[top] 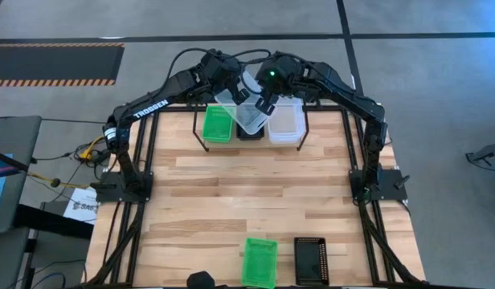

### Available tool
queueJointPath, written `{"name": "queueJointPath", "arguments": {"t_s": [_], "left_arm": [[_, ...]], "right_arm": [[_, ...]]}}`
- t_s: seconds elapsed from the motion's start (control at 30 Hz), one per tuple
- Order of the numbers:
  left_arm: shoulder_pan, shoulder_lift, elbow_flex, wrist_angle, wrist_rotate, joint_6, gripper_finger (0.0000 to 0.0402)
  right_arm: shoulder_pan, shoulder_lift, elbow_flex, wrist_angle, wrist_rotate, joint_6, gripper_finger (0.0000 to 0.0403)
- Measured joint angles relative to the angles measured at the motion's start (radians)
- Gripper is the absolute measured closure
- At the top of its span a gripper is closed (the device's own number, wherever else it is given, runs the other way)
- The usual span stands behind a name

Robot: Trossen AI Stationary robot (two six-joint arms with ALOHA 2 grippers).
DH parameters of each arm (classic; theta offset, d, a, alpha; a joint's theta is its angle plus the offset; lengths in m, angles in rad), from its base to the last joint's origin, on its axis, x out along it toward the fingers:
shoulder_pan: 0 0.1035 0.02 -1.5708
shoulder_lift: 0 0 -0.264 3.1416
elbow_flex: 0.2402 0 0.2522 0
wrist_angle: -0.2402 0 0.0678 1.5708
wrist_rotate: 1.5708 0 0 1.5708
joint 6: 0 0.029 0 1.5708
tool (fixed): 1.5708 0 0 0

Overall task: Stack baskets on shelf by color
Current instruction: Stack the transparent bin into the transparent bin on the shelf

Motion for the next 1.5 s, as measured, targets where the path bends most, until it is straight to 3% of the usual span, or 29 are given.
{"name": "queueJointPath", "arguments": {"t_s": [0.23,0.4,0.6,1.0,1.33,1.5], "left_arm": [[0.000,0.000,0.000,-0.007,0.003,0.003,0.0398],[0.000,0.000,0.000,-0.024,0.002,0.002,0.0398],[-0.008,-0.001,0.000,-0.039,-0.006,0.002,0.0398],[-0.008,-0.006,0.000,-0.038,0.000,0.021,0.0398],[-0.008,-0.006,0.000,-0.064,0.011,0.017,0.0398],[-0.008,-0.006,0.000,-0.090,0.011,0.019,0.0398]], "right_arm": [[-0.034,0.000,-0.006,-0.001,-0.140,0.005,0.0212],[-0.039,0.001,-0.024,0.009,-0.167,-0.004,0.0213],[-0.056,0.001,-0.025,-0.027,-0.169,-0.012,0.0215],[-0.057,-0.085,-0.025,-0.355,-0.159,0.173,0.0215],[-0.041,-0.044,-0.027,-0.356,-0.106,0.206,0.0221],[-0.067,-0.081,-0.101,-0.356,-0.084,0.213,0.0226]]}}
